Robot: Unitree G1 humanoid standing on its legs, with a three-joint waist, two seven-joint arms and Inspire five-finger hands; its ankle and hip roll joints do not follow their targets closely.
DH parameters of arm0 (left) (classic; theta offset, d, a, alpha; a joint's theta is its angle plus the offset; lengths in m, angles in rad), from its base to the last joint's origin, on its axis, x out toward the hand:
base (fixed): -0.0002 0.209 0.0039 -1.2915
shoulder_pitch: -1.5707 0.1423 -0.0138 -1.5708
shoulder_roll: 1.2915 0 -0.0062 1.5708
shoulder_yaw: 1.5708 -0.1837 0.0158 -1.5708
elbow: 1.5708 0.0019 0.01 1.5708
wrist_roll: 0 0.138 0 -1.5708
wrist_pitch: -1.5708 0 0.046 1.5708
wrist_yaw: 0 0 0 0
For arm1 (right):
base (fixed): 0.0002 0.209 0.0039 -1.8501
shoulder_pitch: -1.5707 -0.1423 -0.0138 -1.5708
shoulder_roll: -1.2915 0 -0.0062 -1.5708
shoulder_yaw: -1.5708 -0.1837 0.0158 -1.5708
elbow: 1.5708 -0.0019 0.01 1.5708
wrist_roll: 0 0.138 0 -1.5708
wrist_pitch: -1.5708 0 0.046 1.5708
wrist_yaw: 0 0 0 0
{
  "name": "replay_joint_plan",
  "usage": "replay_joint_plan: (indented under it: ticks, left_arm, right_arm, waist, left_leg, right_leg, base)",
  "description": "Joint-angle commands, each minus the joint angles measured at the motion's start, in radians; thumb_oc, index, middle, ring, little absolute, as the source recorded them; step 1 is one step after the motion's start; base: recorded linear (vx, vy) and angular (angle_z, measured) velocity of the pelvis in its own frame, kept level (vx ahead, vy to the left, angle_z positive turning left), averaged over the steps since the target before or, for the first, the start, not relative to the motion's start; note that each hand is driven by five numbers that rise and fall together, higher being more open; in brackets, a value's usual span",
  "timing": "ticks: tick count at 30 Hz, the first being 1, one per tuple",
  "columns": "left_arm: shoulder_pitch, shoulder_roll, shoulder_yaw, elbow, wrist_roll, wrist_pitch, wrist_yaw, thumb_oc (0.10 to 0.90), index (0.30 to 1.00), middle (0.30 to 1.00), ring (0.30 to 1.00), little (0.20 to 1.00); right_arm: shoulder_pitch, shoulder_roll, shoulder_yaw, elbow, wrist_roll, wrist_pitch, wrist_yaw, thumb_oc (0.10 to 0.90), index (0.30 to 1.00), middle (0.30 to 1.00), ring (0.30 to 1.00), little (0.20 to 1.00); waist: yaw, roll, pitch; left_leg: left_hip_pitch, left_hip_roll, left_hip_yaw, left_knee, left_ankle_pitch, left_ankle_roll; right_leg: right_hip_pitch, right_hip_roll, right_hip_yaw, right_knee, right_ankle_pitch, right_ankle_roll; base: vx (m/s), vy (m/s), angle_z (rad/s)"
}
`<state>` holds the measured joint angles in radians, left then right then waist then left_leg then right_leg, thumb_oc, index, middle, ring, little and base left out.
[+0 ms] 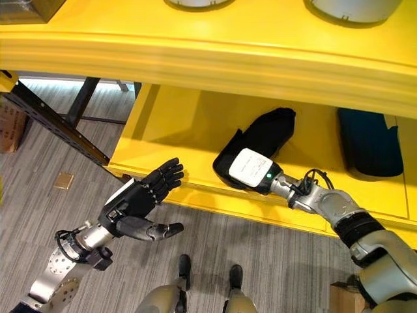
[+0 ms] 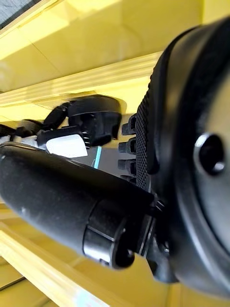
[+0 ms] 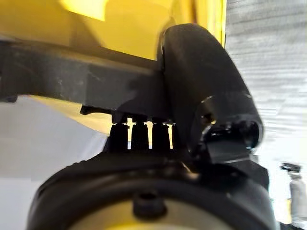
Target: Move parts from the plastic box to the shelf.
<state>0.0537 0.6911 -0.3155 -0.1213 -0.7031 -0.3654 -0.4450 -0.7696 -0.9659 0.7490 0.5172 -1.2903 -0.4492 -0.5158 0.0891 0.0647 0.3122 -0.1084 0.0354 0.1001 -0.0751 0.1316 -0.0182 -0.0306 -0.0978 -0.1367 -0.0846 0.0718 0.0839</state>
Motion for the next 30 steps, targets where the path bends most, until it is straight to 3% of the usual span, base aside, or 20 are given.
replay_joint_plan:
  ticks: [1, 5, 18, 30]
  left_arm:
    - [-0.04, 0.001, 0.036, -0.099, -0.053, -0.097, -0.043, 0.9, 1.0, 1.0, 1.0, 1.0]
    - [-0.037, 0.006, 0.036, -0.098, -0.053, -0.101, -0.06, 0.9, 1.0, 1.0, 1.0, 1.0]
    - [-0.029, 0.037, 0.049, -0.101, -0.072, -0.105, -0.092, 0.9, 1.0, 1.0, 1.0, 1.0]
    - [-0.01, 0.058, 0.069, -0.105, -0.084, -0.104, -0.098, 0.9, 1.0, 1.0, 1.0, 1.0]
  right_arm:
    - [-0.138, -0.052, 0.111, -0.027, -0.063, 0.027, -0.02, 0.4, 0.3, 0.3, 0.3, 0.3]
    - [-0.176, -0.066, 0.135, -0.006, -0.106, 0.049, -0.02, 0.4, 0.3, 0.3, 0.3, 0.3]
    - [-0.261, -0.125, 0.178, 0.015, -0.074, 0.087, 0.042, 0.4, 0.3, 0.3, 0.3, 0.3]
    - [-0.253, -0.201, 0.155, 0.01, -0.148, 0.038, 0.057, 0.4, 0.3, 0.3, 0.3, 0.3]
  waist:
    - [0.035, -0.019, -0.019]
    - [0.047, -0.019, -0.01]
    - [0.065, -0.03, 0.009]
    - [0.059, -0.043, 0.021]
  left_leg:
    - [-0.033, 0.019, -0.014, 0.117, -0.086, -0.045]
    - [-0.046, 0.02, -0.02, 0.118, -0.08, -0.049]
    - [-0.072, 0.029, -0.033, 0.127, -0.07, -0.056]
    - [-0.085, 0.043, -0.035, 0.139, -0.066, -0.061]
  right_leg:
    - [-0.108, 0.006, -0.043, 0.16, -0.072, -0.037]
    - [-0.115, 0.007, -0.051, 0.164, -0.073, -0.037]
    - [-0.128, 0.018, -0.063, 0.173, -0.074, -0.036]
    - [-0.137, 0.028, -0.062, 0.183, -0.075, -0.036]
  base:
    - [-0.01, -0.04, 0.05]
    - [-0.01, -0.042, 0.02]
    - [0.0, -0.041, 0.01]
    - [0.0, -0.029, 0.0]
